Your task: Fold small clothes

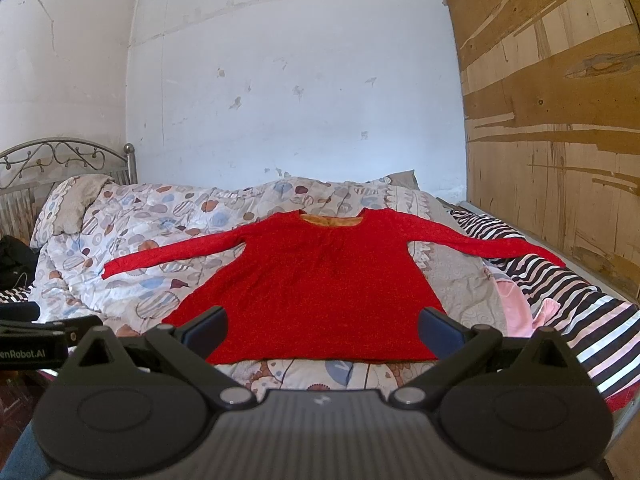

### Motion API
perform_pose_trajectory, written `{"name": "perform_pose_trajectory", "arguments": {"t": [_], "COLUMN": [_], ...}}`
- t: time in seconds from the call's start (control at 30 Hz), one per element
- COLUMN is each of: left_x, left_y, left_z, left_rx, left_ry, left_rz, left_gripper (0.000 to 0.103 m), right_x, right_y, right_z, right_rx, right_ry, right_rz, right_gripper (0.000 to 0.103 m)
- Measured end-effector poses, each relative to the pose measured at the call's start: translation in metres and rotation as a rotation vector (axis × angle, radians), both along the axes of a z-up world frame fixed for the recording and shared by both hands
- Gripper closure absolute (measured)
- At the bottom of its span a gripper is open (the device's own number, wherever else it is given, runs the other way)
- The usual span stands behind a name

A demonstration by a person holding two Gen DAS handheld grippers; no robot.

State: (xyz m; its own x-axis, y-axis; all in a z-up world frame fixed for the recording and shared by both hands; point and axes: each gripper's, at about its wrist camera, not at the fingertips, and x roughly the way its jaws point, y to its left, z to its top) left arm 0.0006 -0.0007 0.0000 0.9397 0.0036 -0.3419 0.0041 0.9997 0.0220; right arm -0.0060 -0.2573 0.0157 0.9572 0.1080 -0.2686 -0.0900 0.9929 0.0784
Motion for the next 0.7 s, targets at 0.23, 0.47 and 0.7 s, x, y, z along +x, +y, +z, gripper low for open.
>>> {"name": "perform_pose_trajectory", "arguments": {"t": [0.23,0.47,0.7], "left_x": [0.0,0.0,0.013], "left_y": [0.0,-0.003,-0.001], "left_z": [0.0,-0.003,-0.012], "left_rx": [0.001,0.002,0.024], "left_ry": [0.0,0.01,0.041], "left_rz": [-0.001,0.001,0.007], "left_gripper": [0.001,0.001,0.001], "right_x": [0.0,0.0,0.005], "right_y": [0.0,0.003,0.005], "right_z": [0.0,-0.008,-0.014], "right_rx": [-0.001,-0.004,0.001], "right_ry": [0.001,0.011,0.041], "right_rz": [-0.001,0.0,0.003], "right_gripper": [0.0,0.0,0.0]}}
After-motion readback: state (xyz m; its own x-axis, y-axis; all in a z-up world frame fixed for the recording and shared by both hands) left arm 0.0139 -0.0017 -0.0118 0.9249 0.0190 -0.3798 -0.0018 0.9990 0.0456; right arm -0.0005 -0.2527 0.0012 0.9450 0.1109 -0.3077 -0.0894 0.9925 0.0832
